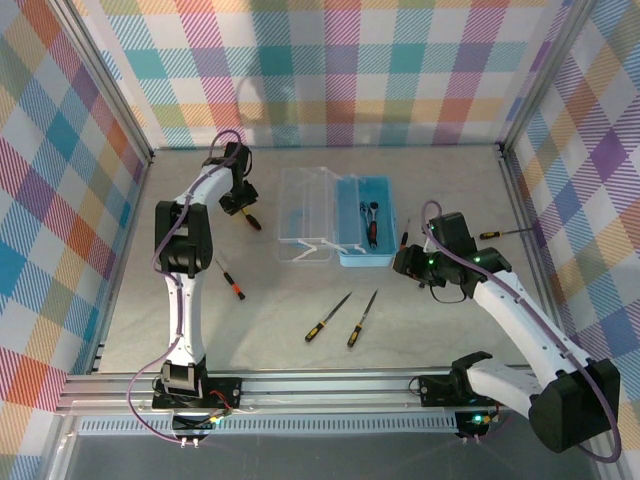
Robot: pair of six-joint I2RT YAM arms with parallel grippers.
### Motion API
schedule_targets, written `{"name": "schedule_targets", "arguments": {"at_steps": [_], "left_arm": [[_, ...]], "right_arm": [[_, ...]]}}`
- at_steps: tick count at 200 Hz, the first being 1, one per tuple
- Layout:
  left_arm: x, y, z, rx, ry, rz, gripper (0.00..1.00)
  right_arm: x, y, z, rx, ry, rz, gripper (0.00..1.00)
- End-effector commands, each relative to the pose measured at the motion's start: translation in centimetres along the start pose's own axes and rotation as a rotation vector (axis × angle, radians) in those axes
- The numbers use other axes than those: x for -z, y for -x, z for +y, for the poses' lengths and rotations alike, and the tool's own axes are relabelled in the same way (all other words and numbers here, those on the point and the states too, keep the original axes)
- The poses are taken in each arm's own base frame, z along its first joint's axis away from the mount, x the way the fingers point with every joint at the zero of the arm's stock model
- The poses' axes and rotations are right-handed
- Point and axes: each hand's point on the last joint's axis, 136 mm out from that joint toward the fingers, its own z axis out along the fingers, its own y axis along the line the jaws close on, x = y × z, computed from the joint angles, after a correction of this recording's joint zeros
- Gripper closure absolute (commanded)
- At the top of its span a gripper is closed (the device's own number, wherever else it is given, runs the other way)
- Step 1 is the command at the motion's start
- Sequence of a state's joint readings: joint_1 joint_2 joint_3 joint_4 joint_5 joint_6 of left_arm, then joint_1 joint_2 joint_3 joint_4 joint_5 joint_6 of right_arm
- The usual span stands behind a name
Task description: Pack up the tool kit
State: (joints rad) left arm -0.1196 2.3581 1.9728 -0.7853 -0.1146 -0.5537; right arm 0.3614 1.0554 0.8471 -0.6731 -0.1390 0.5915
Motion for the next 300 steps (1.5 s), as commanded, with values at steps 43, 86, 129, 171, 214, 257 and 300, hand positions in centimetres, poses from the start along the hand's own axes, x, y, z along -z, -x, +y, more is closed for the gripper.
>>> {"name": "schedule_targets", "arguments": {"at_steps": [43, 86, 129, 171, 214, 257, 300], "left_arm": [[-0.7, -2.0, 1.9, -0.055, 0.034, 0.07, 0.9], [0.7, -3.7, 1.6, -0.116, -0.063, 0.085, 1.0], [5.0, -4.1, 1.4, -0.132, -0.159, 0.034, 1.0], [9.0, -5.4, 2.3, -0.1, -0.226, -0.01, 1.0], [12.5, -7.7, 3.0, -0.034, -0.327, -0.041, 1.0], [17.4, -10.5, 3.0, -0.006, -0.453, -0.093, 1.0], [22.4, -13.6, 2.9, -0.019, -0.57, -0.129, 1.0]], "right_arm": [[1.0, 0.8, 1.9, 0.001, 0.066, -0.021, 0.56], [2.1, 1.2, 2.6, 0.002, 0.092, -0.043, 0.57], [3.3, 0.9, 3.6, -0.01, 0.146, -0.06, 0.58], [3.0, -0.2, 4.9, 0.013, 0.175, -0.035, 0.6], [2.5, -2.2, 8.6, 0.106, 0.234, -0.004, 0.61], [0.9, -4.3, 12.6, 0.214, 0.265, 0.057, 0.6], [-0.9, -6.9, 18.5, 0.369, 0.336, 0.127, 0.52]]}}
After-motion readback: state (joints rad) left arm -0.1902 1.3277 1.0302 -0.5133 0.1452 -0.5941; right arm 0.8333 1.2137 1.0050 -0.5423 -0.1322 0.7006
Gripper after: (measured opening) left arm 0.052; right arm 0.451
